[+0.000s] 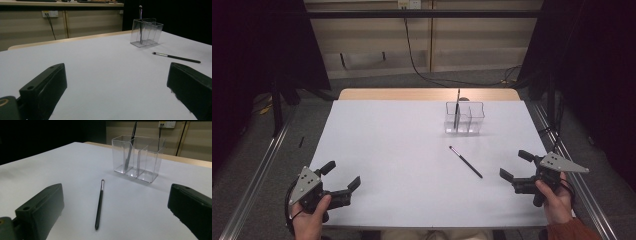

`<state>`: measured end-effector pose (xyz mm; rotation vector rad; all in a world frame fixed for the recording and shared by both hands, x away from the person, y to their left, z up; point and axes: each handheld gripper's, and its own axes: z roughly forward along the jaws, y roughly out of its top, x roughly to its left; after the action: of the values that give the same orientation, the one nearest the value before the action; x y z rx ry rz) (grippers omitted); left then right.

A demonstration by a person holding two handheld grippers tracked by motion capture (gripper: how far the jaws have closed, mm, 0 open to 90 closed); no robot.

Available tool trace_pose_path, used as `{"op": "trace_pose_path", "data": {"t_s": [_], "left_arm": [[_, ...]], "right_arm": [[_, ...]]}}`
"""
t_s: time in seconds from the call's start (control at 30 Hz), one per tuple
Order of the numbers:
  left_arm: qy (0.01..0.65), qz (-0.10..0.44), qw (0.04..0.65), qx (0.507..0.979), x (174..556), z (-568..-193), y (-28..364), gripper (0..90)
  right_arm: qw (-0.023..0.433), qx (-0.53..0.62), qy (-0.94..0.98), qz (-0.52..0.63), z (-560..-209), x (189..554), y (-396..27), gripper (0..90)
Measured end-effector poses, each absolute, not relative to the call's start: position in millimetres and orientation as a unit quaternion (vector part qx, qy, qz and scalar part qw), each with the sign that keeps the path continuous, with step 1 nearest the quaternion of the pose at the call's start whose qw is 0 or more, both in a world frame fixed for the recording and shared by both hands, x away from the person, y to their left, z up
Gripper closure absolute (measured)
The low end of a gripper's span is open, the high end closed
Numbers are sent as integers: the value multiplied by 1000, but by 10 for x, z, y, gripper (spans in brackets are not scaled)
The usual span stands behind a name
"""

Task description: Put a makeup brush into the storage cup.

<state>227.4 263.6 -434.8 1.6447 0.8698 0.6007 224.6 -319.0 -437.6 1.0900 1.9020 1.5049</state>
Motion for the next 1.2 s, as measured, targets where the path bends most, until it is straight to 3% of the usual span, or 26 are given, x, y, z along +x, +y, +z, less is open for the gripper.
{"op": "trace_pose_path", "data": {"t_s": [0.8, 1.2], "left_arm": [[372, 261, 557, 695, 2259, -4334, 2654, 27], [371, 258, 558, 696, 2288, -4336, 2636, 27]], "right_arm": [[219, 382, 714, 545, -4250, 2708, -2889, 10], [185, 367, 754, 513, -4187, 3046, -2642, 11]]}}
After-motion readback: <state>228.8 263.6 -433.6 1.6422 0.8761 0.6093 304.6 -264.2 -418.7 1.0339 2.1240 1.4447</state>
